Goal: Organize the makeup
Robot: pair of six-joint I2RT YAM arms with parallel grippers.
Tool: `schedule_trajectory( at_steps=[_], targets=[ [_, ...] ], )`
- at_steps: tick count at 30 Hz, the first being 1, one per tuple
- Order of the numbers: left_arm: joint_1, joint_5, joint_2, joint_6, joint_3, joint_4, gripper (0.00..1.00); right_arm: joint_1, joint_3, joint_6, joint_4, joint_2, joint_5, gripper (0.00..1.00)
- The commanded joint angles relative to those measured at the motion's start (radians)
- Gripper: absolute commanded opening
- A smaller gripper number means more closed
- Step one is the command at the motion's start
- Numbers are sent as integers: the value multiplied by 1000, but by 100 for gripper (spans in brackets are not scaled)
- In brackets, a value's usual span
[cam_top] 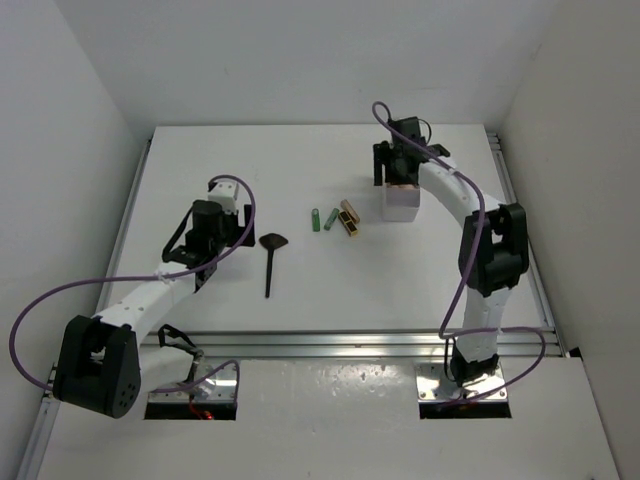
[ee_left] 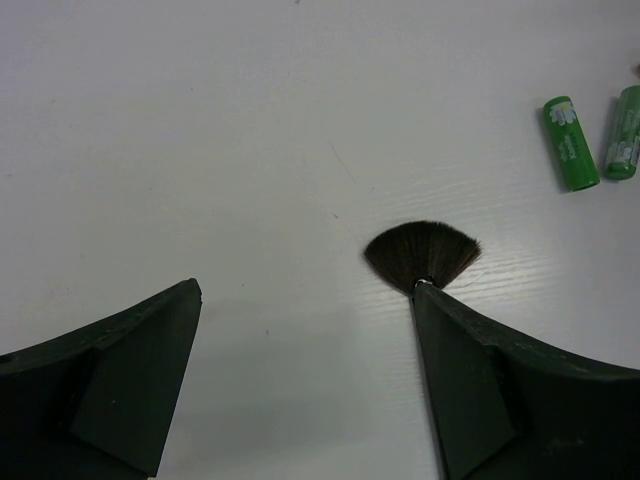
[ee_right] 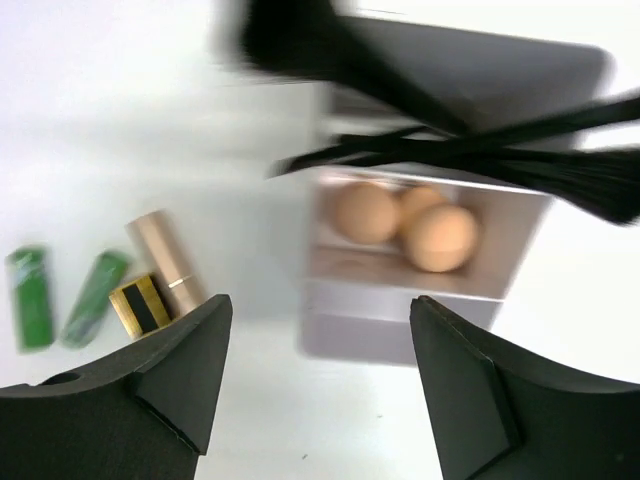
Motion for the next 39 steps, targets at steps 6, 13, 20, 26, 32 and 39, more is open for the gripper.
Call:
schedule_trajectory(
  at_steps=[6,13,20,26,32,39],
  targets=[
    [13,14,-9,33,-37,33,92,175,62,-116,-28,-19,-153,69],
    [-25,266,75,349,72,-271,90,211,197,-5,-159,99,-175,59],
    [-59,324,325,332,292,-497,89,218,21,-28,-123,-9,-188,59],
    [-93,330,472,245,377,-520,89,217,-65,-48,-169,-52,-158,59],
    [-142,252,529,171,368,-520,80,212,-185,-81,-162,-137,-115,59],
    [-174,112,612,91,368,-511,52,206,-228,-88,-160,-204,-109,59]
  ],
)
